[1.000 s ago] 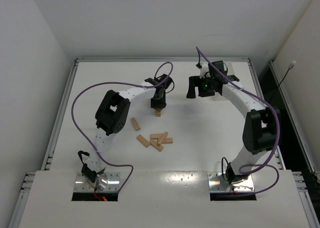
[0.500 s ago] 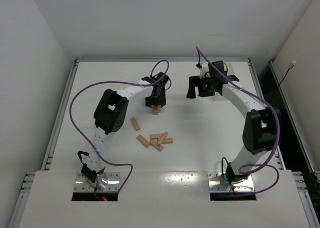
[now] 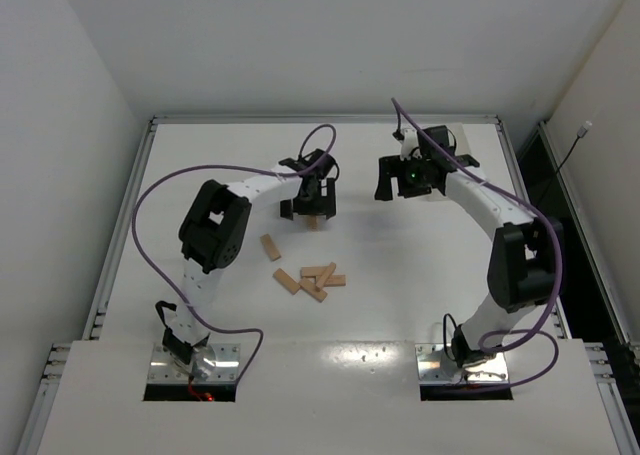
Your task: Build the wood block tower
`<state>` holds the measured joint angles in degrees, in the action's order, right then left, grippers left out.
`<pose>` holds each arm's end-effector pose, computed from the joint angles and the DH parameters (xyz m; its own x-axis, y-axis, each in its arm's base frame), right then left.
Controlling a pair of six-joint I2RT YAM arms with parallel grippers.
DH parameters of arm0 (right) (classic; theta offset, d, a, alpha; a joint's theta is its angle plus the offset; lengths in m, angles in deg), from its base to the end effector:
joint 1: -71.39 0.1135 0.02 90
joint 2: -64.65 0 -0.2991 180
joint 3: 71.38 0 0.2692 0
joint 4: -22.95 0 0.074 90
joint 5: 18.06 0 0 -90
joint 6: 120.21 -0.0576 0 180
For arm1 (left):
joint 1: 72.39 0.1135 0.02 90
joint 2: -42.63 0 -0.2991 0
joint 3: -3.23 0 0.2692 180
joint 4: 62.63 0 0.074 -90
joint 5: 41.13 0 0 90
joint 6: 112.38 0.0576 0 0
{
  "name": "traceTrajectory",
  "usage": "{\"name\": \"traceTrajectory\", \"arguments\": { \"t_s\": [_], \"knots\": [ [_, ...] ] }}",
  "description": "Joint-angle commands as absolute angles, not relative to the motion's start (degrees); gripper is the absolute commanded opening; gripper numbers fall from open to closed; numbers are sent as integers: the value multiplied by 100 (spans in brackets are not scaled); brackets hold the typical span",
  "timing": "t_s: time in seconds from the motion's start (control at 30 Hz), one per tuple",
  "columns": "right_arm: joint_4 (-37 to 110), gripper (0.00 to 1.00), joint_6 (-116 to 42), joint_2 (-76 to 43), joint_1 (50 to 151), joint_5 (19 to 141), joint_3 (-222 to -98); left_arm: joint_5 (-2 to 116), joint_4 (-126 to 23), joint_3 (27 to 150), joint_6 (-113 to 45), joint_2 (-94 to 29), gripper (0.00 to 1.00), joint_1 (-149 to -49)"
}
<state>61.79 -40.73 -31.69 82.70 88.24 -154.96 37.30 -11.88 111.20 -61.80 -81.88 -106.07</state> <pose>0.3850 0.0935 0.2500 -0.8211 0.0145 -0.5705 -0.2128 0.9198 0.3297 0.4207 -0.2665 0.1630 -0.8971 -0.1498 -0.4157 -0.1175 0.9878 -0.1022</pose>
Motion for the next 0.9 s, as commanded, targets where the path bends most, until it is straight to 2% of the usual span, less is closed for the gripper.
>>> {"name": "traceTrajectory", "arguments": {
  "t_s": [0.0, 0.27, 0.4, 0.6, 0.73, 0.87],
  "knots": [
    [5878, 76, -3979, -2607, 8335, 8671, -15203, 3727, -1380, 10840, -6114, -7331, 99, -10808],
    [5754, 78, -3699, -1780, 8273, 8363, -14684, 3498, -1714, 10769, -5596, -5986, 99, -11176],
    [5693, 78, -3636, -1472, 8335, 8703, -14473, 2711, -1601, 10699, -5376, -5222, 99, -11177],
    [5754, 78, -3531, -1586, 9010, 9084, -14692, 2452, -1311, 10321, -4972, -4614, 99, -10045],
    [5939, 75, -3224, -1981, 9966, 8505, -15095, 2215, -915, 10321, -4533, -4508, 99, -9517],
    [6018, 74, -3459, -2499, 10689, 8048, -15597, 2285, -1089, 10111, -4076, -3886, 99, -9034]
  ]
}}
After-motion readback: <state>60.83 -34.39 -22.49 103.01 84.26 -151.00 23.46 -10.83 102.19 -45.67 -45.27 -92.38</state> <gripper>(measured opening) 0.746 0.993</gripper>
